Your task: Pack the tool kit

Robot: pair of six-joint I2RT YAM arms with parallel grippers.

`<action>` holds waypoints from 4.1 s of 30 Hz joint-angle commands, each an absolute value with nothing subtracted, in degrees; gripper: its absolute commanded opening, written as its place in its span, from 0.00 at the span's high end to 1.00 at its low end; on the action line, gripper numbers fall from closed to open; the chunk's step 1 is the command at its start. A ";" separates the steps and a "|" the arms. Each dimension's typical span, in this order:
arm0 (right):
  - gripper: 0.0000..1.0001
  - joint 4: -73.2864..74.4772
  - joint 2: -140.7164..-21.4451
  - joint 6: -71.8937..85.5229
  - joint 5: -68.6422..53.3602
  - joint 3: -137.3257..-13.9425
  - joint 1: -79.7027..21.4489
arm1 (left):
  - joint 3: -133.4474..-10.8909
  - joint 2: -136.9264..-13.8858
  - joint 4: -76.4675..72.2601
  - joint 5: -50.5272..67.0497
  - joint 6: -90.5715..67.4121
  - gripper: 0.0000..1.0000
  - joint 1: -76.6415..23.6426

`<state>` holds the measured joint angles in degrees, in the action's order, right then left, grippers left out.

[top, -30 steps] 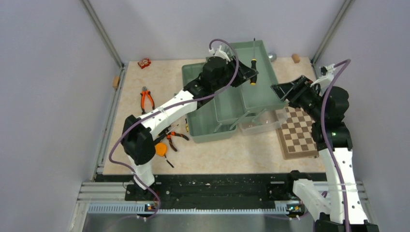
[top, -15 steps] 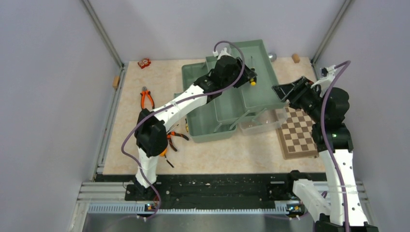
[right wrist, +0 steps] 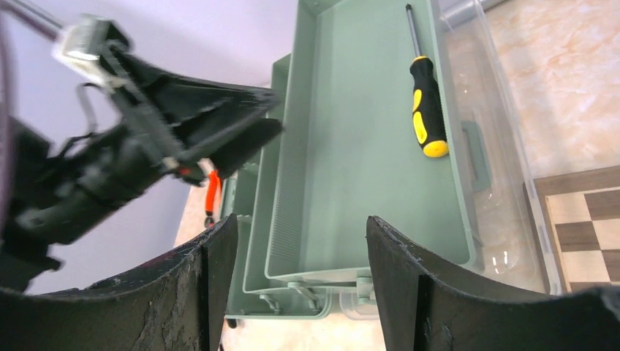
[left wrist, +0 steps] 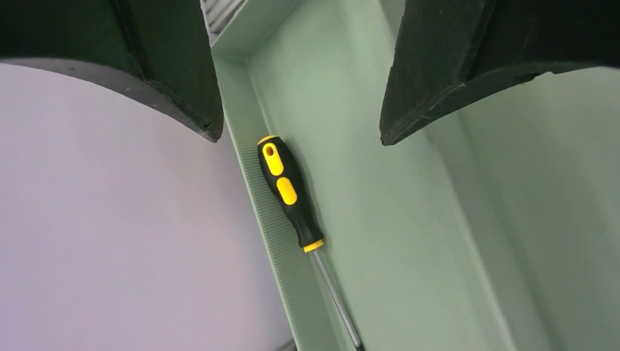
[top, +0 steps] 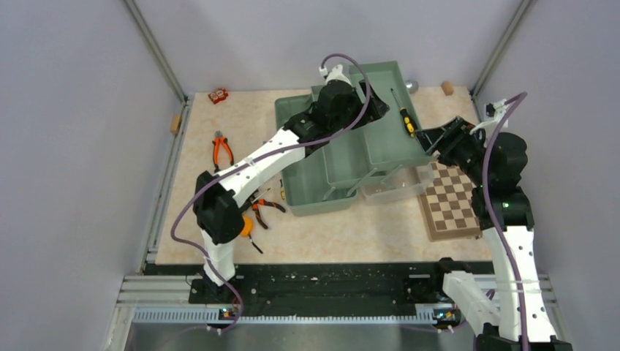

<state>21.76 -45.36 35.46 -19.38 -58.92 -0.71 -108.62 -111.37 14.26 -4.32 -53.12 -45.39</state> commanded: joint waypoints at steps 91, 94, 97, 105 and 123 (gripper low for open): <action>0.34 26.26 -46.50 26.41 -13.62 -62.98 -1.12 | -65.55 -87.32 46.98 -0.36 -21.38 1.00 -10.02; 0.34 26.30 -46.61 26.41 -13.55 -63.23 -1.14 | -64.78 -84.38 48.58 -0.31 -22.50 1.00 -10.02; 0.34 26.36 -46.65 26.41 -13.46 -63.26 -1.09 | -64.11 -80.46 49.28 -0.52 -24.67 1.00 -10.02; 0.34 26.27 -46.85 26.31 -13.23 -63.69 -1.14 | -67.82 -69.35 45.27 1.83 -31.22 1.00 -10.01; 0.31 26.20 -45.60 26.34 -12.90 -62.27 -1.14 | -82.81 -72.97 16.87 15.42 -53.89 1.00 -21.47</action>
